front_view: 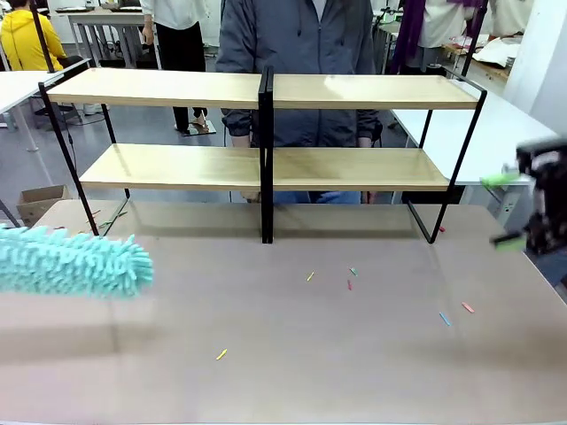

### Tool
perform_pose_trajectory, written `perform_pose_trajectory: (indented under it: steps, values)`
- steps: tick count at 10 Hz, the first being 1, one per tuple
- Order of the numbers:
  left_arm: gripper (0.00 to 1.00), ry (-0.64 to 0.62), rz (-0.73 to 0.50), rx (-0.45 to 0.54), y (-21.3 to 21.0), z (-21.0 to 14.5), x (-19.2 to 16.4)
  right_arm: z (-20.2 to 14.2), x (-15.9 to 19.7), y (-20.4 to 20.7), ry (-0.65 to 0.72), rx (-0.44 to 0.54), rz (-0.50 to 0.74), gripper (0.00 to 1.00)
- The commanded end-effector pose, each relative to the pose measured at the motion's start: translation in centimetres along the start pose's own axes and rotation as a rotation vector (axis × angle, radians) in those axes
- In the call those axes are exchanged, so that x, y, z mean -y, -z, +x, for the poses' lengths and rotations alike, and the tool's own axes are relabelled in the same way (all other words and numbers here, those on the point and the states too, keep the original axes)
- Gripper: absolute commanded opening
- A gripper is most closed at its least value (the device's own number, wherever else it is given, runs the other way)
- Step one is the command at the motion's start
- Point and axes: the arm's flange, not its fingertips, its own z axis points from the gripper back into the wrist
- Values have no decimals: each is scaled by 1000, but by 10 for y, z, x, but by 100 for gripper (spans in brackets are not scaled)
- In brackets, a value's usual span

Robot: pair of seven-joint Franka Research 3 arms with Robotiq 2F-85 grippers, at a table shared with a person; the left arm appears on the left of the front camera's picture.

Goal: Clean the shelves.
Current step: Place the Duster on the table.

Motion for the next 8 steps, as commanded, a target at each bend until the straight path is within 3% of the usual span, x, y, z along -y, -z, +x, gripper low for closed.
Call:
perform_pose_trajectory:
  steps: [1, 2, 3, 4, 5, 6, 8]
  values:
    - [13, -137, 130, 78, 20, -1, -20, 46, 77, -8, 175, -73, 27, 100]
    - [13, -153, 136, 81, 33, -3, -36, 49, 115, -11, 224, -78, 100, 100]
    - [13, -291, 36, 1, 40, -8, -51, 47, 131, -11, 248, -2, 119, 100]
    - [13, -119, 100, 52, 30, -4, -26, 32, 98, -2, 190, -78, 84, 100]
    - [13, -119, 100, 52, 30, -4, -26, 32, 98, -2, 190, -78, 84, 100]
    - [13, -198, 84, 31, 45, -9, -42, 32, 98, -2, 190, -78, 84, 100]
    - [13, 20, 184, 23, 75, 5, -44, 32, 98, -2, 190, -78, 84, 100]
